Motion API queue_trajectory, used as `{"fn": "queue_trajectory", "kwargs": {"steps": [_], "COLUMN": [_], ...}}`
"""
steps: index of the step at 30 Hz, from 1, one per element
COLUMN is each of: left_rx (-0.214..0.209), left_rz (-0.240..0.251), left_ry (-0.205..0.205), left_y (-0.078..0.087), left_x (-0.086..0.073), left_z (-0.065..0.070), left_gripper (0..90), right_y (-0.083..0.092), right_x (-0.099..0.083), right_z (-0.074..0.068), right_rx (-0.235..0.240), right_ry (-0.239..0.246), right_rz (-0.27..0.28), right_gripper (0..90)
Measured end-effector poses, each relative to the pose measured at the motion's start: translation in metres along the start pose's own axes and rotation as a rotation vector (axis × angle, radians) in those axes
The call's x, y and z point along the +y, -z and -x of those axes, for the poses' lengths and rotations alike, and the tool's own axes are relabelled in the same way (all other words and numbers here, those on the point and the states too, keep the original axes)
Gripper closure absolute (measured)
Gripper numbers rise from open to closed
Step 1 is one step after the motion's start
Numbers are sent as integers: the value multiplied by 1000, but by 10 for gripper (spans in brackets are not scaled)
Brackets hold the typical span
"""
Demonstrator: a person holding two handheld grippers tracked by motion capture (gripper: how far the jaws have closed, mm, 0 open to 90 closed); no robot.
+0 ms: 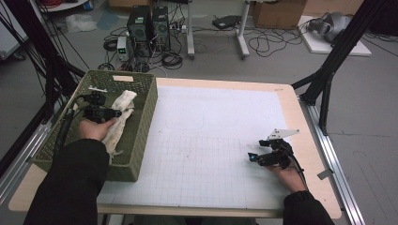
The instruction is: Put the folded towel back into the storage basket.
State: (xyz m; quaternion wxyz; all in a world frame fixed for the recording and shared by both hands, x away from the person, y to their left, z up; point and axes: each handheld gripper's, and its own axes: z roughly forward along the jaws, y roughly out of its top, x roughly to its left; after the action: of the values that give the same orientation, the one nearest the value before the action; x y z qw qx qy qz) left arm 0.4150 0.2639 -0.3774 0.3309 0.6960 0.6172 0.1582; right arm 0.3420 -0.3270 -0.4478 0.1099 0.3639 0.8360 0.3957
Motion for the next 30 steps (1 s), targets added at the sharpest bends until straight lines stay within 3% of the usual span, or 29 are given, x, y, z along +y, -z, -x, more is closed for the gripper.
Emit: {"fn": "queue_trajectory", "kwargs": {"steps": [2, 3, 7, 10, 15, 18, 24, 26, 28, 30], "left_rx": [-58, -49, -26, -10, -34, -23, -58, -56, -55, -44], "left_rz": [-67, -102, -117, -166, -237, -289, -361, -396, -420, -405], "left_ry": [13, 2, -28, -72, -140, -192, -194, -204, -226, -214], "left_y": [-9, -12, -8, -3, 7, 14, 23, 21, 17, 16], "left_x": [-3, -4, -2, -3, -6, -9, -22, -27, -30, -29], "left_z": [0, 2, 2, 1, 2, 3, -2, -2, 0, 0], "left_gripper": [672, 602, 600, 597, 582, 560, 492, 532, 817, 870], "right_y": [0, 0, 0, 0, -1, -1, -1, -1, -2, -2], "right_x": [0, 0, 0, 0, 0, 0, 0, 0, 0, 0], "right_z": [0, 0, 0, 0, 0, 0, 0, -1, -1, -1], "right_rx": [-1, -3, -2, -2, -1, -2, -4, -5, -8, -6], "right_ry": [1, 3, 1, 4, 5, 5, 11, 11, 12, 13], "right_rz": [-2, -3, -3, -5, -6, -4, -7, -9, -10, -14], "right_gripper": [180, 180, 181, 181, 181, 181, 181, 181, 181, 181]}}
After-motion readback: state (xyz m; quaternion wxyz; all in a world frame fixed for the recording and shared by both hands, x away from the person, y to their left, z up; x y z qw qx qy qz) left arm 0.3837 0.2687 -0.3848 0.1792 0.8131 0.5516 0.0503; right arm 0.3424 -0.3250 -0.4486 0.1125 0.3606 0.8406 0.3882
